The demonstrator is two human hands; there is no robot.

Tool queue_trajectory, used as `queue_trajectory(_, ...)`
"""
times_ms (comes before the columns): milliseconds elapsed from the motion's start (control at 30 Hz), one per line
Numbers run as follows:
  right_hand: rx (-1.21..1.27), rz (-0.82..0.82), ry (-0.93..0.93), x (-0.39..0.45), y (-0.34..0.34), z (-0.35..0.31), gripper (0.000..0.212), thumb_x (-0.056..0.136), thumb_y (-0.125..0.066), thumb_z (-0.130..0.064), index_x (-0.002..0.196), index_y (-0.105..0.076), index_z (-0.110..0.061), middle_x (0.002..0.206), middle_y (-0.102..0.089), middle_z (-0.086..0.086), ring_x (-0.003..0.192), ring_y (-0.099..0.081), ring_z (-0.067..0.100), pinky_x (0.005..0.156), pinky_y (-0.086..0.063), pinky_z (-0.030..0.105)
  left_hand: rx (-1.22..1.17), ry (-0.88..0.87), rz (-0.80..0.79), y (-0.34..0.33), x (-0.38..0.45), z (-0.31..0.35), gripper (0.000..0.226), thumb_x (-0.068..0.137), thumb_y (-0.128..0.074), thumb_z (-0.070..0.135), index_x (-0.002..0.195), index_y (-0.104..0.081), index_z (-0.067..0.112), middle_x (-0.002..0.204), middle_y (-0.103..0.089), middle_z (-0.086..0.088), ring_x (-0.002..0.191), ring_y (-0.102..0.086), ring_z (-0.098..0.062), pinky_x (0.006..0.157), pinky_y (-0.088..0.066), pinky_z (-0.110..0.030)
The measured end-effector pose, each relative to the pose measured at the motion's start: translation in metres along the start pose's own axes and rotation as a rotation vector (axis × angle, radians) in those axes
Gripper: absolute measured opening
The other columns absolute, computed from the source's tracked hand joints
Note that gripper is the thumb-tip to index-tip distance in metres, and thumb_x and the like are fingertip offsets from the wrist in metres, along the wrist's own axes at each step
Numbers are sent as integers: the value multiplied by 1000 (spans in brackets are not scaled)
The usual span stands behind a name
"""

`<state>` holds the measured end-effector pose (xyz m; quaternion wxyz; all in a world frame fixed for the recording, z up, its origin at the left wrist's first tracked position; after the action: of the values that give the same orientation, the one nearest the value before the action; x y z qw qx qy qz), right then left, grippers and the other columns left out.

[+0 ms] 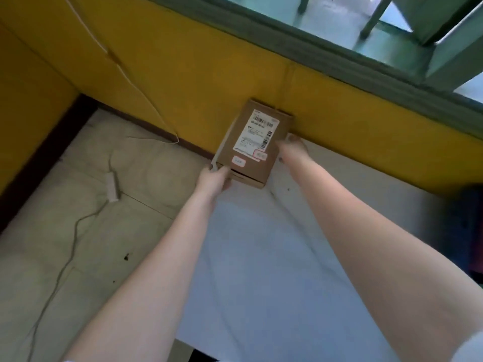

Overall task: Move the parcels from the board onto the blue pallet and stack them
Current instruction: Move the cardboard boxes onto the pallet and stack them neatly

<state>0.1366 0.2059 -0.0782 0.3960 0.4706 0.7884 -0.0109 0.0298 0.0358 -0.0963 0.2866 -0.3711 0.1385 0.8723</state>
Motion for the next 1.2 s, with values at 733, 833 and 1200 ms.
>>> queue_trajectory(733,122,135,247,-71,143,-8,49,100,-49,-32,147,-39,-24,135,-58,3,111,-63,20,90,-57,40,-16,-364,-366,-52,-136,-3,63,78,-73,31,136,-49,21,99,-74,-8,78,-71,-21,72,-58,-29)
queue_trajectory(833,188,203,285,-112,230,7,42,99,-51,-31,140,-44,-23,120,-65,1,96,-67,15,75,-61,33,137,-505,-490,-106,-192,-2,64,71,-83,30,129,-54,29,109,-73,-5,94,-71,-20,79,-58,-29)
queue_trajectory(1200,223,349,410,-275,595,171,41,95,-51,-29,136,-55,-31,118,-68,-1,104,-66,19,93,-54,40,464,-930,-563,-400,-442,-97,66,64,-77,54,122,-57,28,94,-70,16,80,-66,8,67,-50,-11)
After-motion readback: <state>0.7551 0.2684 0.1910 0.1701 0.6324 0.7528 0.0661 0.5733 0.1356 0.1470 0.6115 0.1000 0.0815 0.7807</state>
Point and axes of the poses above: each hand's wrist, its own x-axis towards the middle knuckle, its own y-axis out of the back of the hand, z = x × y, the point moved 2 cm from there along x, towards the middle knuckle
